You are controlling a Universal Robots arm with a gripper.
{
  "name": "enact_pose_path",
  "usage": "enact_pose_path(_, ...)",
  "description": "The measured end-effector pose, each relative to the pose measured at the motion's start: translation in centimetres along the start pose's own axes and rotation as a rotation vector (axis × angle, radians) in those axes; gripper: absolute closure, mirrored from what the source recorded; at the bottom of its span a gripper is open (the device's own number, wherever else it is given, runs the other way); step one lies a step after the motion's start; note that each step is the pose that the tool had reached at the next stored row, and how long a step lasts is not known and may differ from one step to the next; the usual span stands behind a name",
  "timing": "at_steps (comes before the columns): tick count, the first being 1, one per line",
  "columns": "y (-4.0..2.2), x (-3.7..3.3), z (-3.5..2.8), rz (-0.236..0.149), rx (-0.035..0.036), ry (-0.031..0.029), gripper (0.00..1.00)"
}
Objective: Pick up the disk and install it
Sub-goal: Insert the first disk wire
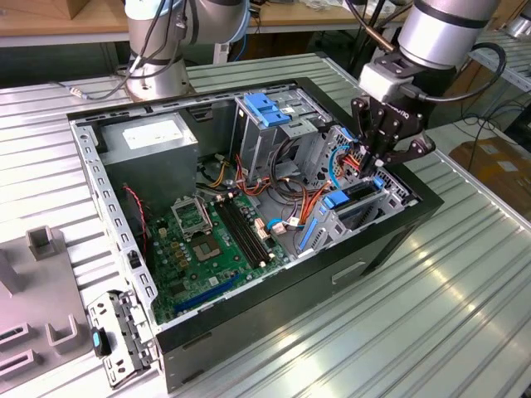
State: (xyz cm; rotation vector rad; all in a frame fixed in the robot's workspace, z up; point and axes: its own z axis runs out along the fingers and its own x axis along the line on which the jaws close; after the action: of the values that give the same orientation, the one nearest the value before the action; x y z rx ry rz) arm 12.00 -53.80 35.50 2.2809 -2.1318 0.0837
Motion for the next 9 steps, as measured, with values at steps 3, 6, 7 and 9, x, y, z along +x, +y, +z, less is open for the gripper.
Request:
enact_pose_path(3, 0.26, 0.34, 0.08, 0.0, 0.0, 0.0002, 0.84)
enact_pose_path(6, 0.29, 0.5, 0.21, 0.006, -0.0002, 0.0002, 0.84)
enact_pose_path(7, 0.31, 0.55, 0.24, 0.007, -0.0003, 0.0004, 0.84)
enact_pose_path(9, 0.4, 0.69, 0.31, 0.008, -0.0004, 0.0005, 0.84)
